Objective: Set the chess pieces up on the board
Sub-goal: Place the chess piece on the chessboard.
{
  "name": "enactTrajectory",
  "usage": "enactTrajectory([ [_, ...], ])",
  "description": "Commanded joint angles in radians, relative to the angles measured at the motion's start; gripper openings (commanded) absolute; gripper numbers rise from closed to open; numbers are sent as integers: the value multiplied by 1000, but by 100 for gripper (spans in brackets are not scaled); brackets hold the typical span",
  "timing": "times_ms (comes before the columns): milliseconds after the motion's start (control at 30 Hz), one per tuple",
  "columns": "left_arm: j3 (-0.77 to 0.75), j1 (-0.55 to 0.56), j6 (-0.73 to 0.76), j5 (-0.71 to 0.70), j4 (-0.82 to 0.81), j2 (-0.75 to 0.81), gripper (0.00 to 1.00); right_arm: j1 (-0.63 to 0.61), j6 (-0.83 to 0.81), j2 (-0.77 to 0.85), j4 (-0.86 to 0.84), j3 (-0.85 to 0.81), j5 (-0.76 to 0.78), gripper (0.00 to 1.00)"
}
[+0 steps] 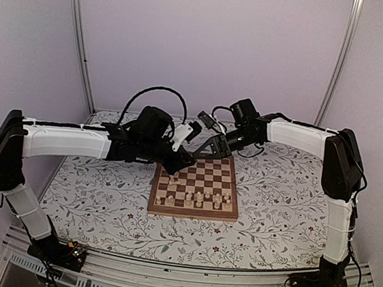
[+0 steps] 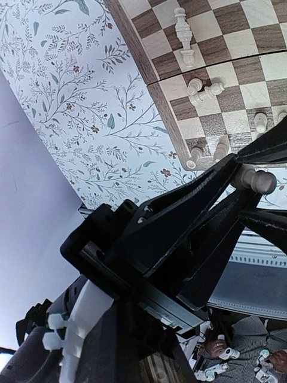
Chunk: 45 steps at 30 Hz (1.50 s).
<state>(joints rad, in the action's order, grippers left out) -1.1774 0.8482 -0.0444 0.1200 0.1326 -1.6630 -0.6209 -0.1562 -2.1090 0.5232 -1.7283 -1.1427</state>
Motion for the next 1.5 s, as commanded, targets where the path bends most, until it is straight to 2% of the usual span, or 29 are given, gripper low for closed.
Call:
enactTrajectory([
  [0, -24, 12, 4, -15, -5, 13, 13, 3, -3, 7, -6, 10, 0, 24],
  [200, -23, 12, 0, -18, -10, 11, 14, 3, -3, 1, -6, 12, -9, 12],
  [333, -21, 12, -2, -56, -14, 11, 23, 3, -13, 2, -4, 16, 37, 9],
  [433, -20, 14, 5, -77, -12, 16, 43, 2, -41, 20, 10, 12, 133, 8],
  [467, -20, 14, 11, -88, -6, 23, 55, 3, -62, 25, 21, 7, 194, 8],
  [500, -20, 15, 18, -100, 1, 30, 91, 3, -81, 34, 33, 1, 241, 7],
  [533, -18, 15, 25, -108, 7, 41, 98, 3, -112, 39, 48, -4, 285, 7],
  [733, 54, 15, 82, -207, -25, 175, 99, 3, -242, 87, 105, -13, 531, 7],
  [867, 233, 12, 49, -460, -279, 319, 99, 0, -328, 73, 167, -37, 649, 6],
  [933, 296, 11, 47, -509, -351, 366, 99, 0, -353, 47, 209, -65, 689, 6],
  [1167, 223, 6, 18, -520, -199, 330, 94, -34, -397, -32, 289, -109, 804, 6],
  [1467, 196, 7, -39, -496, -136, 278, 87, -86, -405, -109, 326, -135, 846, 6],
])
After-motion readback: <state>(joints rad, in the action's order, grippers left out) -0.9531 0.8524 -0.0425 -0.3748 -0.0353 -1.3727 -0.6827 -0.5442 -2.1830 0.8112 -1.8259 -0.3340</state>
